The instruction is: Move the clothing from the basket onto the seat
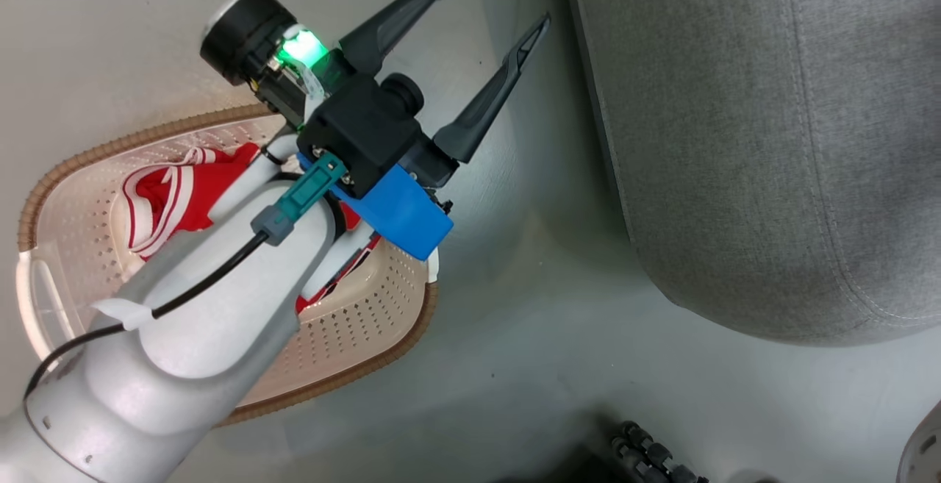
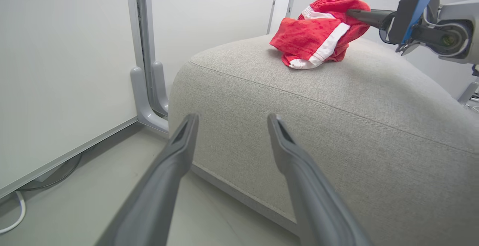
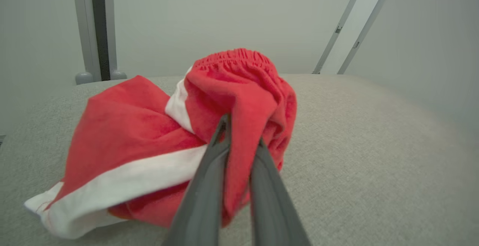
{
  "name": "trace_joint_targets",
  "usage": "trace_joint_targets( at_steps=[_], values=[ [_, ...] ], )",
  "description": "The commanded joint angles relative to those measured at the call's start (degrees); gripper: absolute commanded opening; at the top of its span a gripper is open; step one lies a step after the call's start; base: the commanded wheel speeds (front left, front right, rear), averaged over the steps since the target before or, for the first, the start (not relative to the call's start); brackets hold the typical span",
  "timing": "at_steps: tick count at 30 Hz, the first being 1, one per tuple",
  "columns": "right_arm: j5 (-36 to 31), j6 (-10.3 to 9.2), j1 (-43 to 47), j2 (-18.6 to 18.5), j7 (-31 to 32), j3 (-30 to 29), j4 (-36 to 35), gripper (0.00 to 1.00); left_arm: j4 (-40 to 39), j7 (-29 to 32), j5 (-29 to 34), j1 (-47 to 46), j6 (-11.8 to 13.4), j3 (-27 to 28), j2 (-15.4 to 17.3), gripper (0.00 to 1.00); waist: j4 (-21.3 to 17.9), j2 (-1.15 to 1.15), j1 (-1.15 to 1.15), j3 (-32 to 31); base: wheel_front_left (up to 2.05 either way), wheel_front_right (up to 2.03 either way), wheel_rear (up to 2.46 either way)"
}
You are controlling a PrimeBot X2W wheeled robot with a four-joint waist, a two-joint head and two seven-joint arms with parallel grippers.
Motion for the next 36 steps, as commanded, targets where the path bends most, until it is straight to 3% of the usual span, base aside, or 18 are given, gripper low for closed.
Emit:
trace_joint_targets(
  at_steps=[1, 9, 16, 27, 36],
  values=[
    [0.2, 0.01, 0.9, -0.4, -0.2, -0.1, -0.4, 1.0, 0.2, -0.4, -0.3, 0.3, 0.3, -0.2, -0.3, 1.0, 0.1, 0.0, 0.0, -0.9, 0.0, 0.0, 0.0],
    [0.3, 0.01, 10.1, 1.4, -0.2, 0.9, -6.9, 1.0, 3.0, -4.5, -2.2, 3.6, 1.1, 0.3, -2.8, 1.0, 1.4, 0.0, 0.0, -8.2, 0.0, 0.0, 0.0],
    [0.8, 0.01, 19.1, 2.5, -0.2, 6.1, -15.5, 1.0, 5.8, -6.2, -3.9, 9.2, 2.5, 3.9, -3.9, 1.0, 2.7, 0.0, 0.0, -17.4, 0.0, 0.0, 0.0],
    [3.9, 0.01, 30.8, 4.5, -0.2, 17.5, -25.5, 1.0, 1.8, -6.3, -0.7, 22.4, 3.1, 20.9, -7.1, 1.0, 9.5, 0.0, 0.0, -28.3, 0.0, 0.0, 0.0],
    [4.4, 0.01, 37.6, 6.1, -0.2, 23.2, -27.4, 1.0, -0.5, -6.2, 4.8, 33.0, 0.0, 34.9, -12.0, 1.0, 13.8, 0.0, 0.0, -34.6, 0.0, 0.0, 0.0]
  ],
)
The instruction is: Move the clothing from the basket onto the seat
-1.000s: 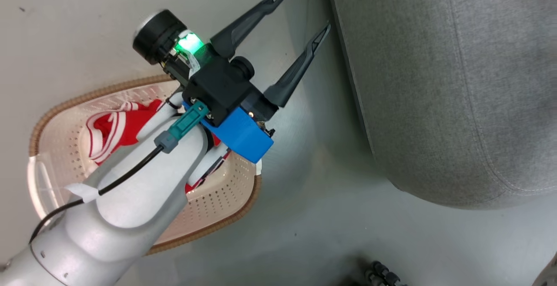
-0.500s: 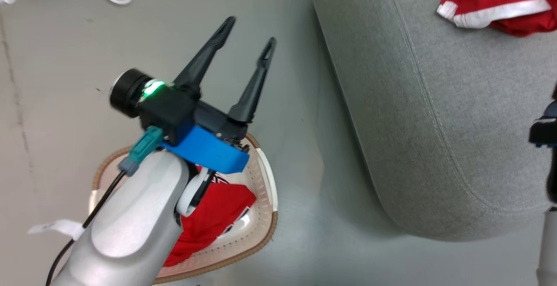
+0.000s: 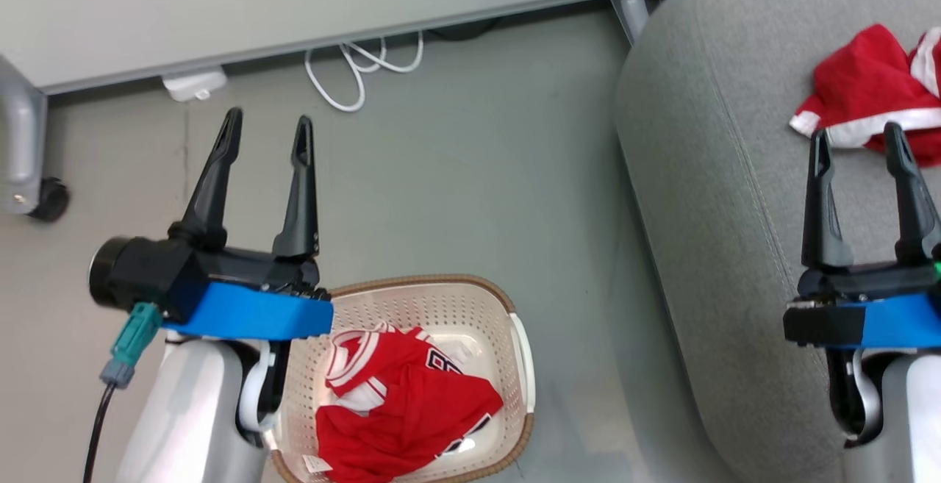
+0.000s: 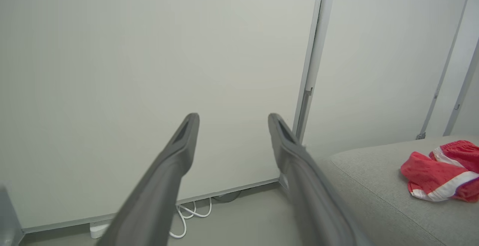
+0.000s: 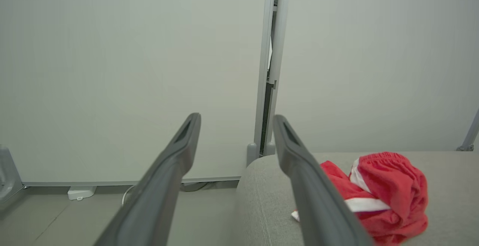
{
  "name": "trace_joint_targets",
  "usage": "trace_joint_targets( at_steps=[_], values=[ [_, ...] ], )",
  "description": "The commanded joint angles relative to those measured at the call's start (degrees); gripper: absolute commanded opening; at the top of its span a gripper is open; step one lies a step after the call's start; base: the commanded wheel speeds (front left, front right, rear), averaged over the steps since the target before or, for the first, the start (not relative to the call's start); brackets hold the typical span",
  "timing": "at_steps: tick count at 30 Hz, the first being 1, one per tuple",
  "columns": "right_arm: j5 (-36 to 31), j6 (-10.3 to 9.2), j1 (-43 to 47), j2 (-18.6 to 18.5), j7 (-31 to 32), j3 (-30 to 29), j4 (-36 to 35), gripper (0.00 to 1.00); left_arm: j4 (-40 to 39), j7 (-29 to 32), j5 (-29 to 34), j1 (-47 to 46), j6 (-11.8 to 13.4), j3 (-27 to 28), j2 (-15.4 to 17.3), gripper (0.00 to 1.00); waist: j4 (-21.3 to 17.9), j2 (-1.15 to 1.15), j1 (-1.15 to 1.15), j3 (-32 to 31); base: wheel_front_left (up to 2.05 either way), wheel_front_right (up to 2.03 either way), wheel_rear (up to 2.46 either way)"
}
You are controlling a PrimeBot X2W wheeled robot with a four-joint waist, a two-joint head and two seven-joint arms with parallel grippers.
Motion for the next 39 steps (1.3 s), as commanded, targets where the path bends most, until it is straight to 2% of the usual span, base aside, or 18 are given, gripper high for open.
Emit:
trace_joint_targets(
  at_steps=[1, 9, 20, 39],
  values=[
    [0.5, 0.01, 1.7, 0.2, -0.2, -0.1, -0.1, 1.0, -0.1, -0.1, 0.7, 1.4, -0.5, 1.2, -0.7, 1.0, 2.2, 0.0, 0.02, -2.6, 0.0, 0.0, 0.0],
    [1.5, 0.02, 7.9, 0.9, -0.2, 2.0, 1.0, 1.0, 0.6, -0.1, 4.6, 8.9, -2.5, 7.5, -3.8, 1.0, 4.0, 0.0, 0.02, -7.3, 0.0, 0.0, 0.0],
    [3.1, 0.02, 11.5, 1.1, -0.2, 3.5, 4.0, 1.0, 2.0, -0.1, 7.8, 13.6, -3.3, 11.0, -5.2, 1.0, 5.4, 0.0, 0.02, -9.6, 0.0, 0.0, 0.0],
    [4.4, 0.02, 13.5, 1.1, -0.2, 4.6, 5.9, 1.0, 4.1, -0.1, 8.5, 15.3, -3.4, 11.5, -6.1, 1.0, 6.5, 0.0, 0.02, -10.5, 0.0, 0.0, 0.0]
  ],
)
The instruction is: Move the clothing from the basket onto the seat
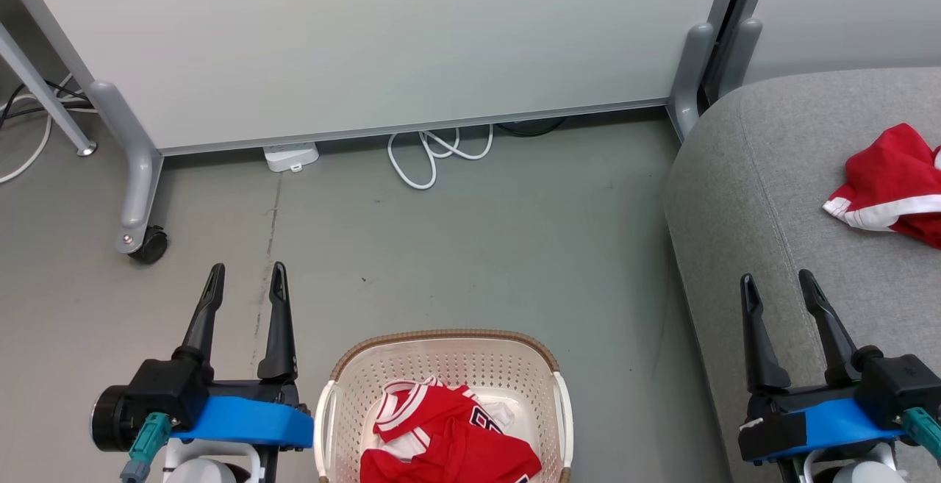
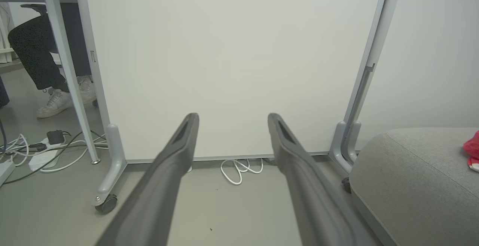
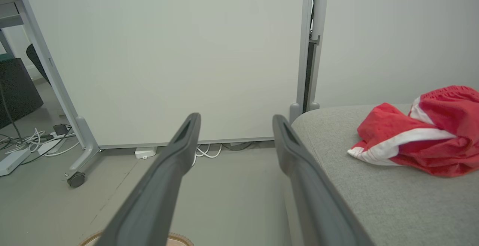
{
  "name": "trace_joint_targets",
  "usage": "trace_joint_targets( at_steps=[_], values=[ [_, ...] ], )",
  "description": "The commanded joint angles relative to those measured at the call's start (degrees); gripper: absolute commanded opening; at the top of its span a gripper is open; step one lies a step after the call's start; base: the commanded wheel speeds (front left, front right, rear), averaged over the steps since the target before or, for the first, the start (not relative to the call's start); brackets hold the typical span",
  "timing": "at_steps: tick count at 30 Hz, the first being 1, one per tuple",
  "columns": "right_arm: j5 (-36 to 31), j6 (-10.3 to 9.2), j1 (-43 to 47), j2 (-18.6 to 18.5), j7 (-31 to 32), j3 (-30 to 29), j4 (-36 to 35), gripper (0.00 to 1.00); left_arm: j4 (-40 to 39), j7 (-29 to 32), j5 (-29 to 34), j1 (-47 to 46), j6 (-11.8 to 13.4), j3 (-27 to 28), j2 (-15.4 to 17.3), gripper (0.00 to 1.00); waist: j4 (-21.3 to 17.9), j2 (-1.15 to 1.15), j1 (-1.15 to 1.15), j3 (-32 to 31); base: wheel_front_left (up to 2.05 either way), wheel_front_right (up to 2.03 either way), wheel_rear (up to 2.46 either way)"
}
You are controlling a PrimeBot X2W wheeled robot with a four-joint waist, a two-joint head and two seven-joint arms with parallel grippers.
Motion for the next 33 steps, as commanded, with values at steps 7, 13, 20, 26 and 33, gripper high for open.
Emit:
trace_joint_targets(
  at_steps=[7, 13, 20, 26, 33],
  values=[
    [0.4, 0.03, -0.1, 0.1, -0.2, 0.3, 0.0, 1.0, 0.2, -0.2, 0.5, -0.9, -0.4, -0.2, -0.2, 1.0, 0.0, 0.0, 0.0, 0.2, 0.0, 0.0, 0.0],
    [0.4, 0.03, -1.0, 0.1, -0.2, 0.3, -0.6, 1.0, 2.4, -0.2, -0.6, -3.2, -0.4, -3.7, 1.2, 1.0, -0.1, 0.0, 0.0, 1.2, 0.0, 0.0, 0.0],
    [-0.3, 0.03, -4.1, 0.1, -0.2, 1.1, -2.2, 1.0, 11.7, -0.2, -4.0, -10.6, -0.3, -15.1, 4.7, 1.0, -1.6, 0.0, 0.0, 5.6, 0.0, 0.0, 0.0],
    [-0.4, 0.03, -8.1, 0.1, -0.2, 1.9, -4.2, 1.0, 21.7, -0.2, -8.2, -17.9, -0.3, -24.8, 7.0, 1.0, -4.5, 0.0, 0.0, 12.0, 0.0, 0.0, 0.0],
    [-0.1, 0.03, -12.0, 0.1, -0.2, 3.1, -6.6, 1.0, 35.6, -0.2, -15.3, -26.1, -0.3, -36.8, 8.6, 1.0, -7.9, 0.0, 0.0, 20.3, 0.0, 0.0, 0.0]
  ],
)
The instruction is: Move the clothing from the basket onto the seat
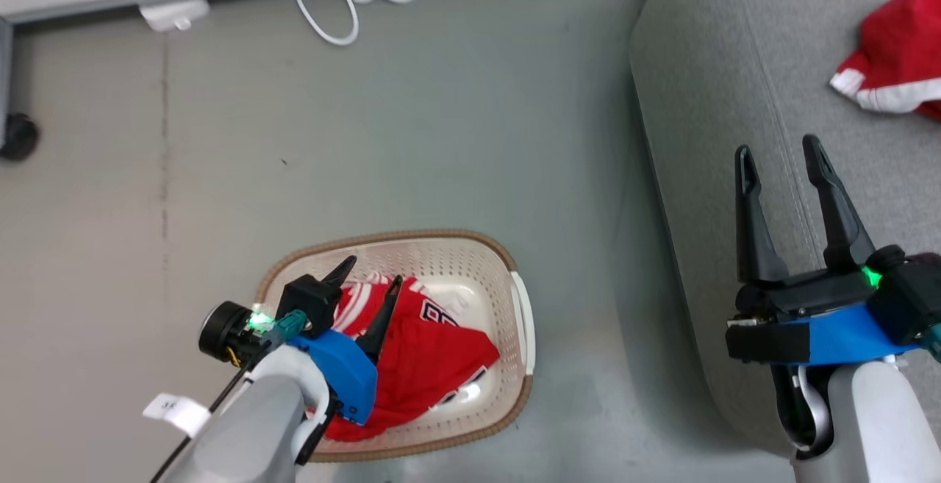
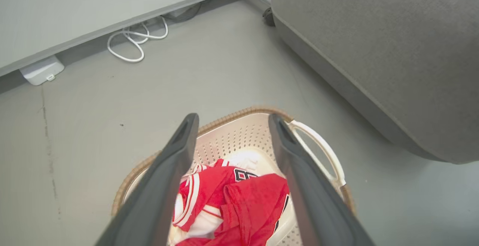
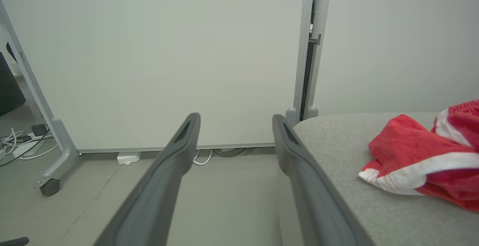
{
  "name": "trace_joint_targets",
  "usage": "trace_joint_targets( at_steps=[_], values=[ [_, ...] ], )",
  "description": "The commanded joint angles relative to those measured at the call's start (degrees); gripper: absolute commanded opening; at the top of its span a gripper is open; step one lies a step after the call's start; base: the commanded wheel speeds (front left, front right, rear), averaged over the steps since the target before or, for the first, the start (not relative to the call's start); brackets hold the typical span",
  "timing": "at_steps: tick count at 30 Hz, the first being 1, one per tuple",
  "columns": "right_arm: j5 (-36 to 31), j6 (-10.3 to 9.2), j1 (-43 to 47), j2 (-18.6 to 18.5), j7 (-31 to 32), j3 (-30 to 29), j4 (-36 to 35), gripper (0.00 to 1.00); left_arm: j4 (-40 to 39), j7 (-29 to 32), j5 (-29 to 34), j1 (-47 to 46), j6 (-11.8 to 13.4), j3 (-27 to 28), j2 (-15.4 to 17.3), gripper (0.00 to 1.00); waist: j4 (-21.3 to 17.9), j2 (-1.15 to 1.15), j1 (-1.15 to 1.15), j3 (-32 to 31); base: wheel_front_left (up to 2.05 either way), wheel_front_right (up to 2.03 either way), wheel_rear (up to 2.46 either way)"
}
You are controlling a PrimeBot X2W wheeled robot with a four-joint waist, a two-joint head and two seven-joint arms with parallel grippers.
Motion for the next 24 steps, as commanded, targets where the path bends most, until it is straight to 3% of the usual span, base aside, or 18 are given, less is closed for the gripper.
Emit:
trace_joint_targets(
  at_steps=[1, 9, 16, 24],
  values=[
    [0.1, 0.03, -1.0, 0.1, -0.2, 0.2, -0.6, 1.0, 1.3, 0.2, -0.9, -2.0, 0.0, -1.0, 0.6, 1.0, -2.7, 0.0, -0.01, 4.6, 0.0, 0.0, 0.0],
    [-0.2, 0.03, -5.5, 0.1, -0.2, 0.8, -3.7, 1.0, 9.5, 7.1, -8.5, -11.2, 0.0, -13.5, 3.0, 1.0, -4.6, 0.0, -0.01, 15.1, 0.0, 0.0, 0.0],
    [0.1, 0.03, -9.7, 0.1, -0.2, 2.2, -6.1, 1.0, 12.3, 14.4, -15.0, -17.3, 0.0, -20.8, 5.6, 1.0, -6.2, 0.0, -0.01, 24.1, 0.0, 0.0, 0.0],
    [0.4, 0.03, -11.3, 0.1, -0.2, 3.4, -8.3, 1.0, 13.7, 19.3, -20.0, -21.2, 0.0, -27.5, 8.1, 1.0, -8.0, 0.0, -0.01, 30.2, 0.0, 0.0, 0.0]
  ],
)
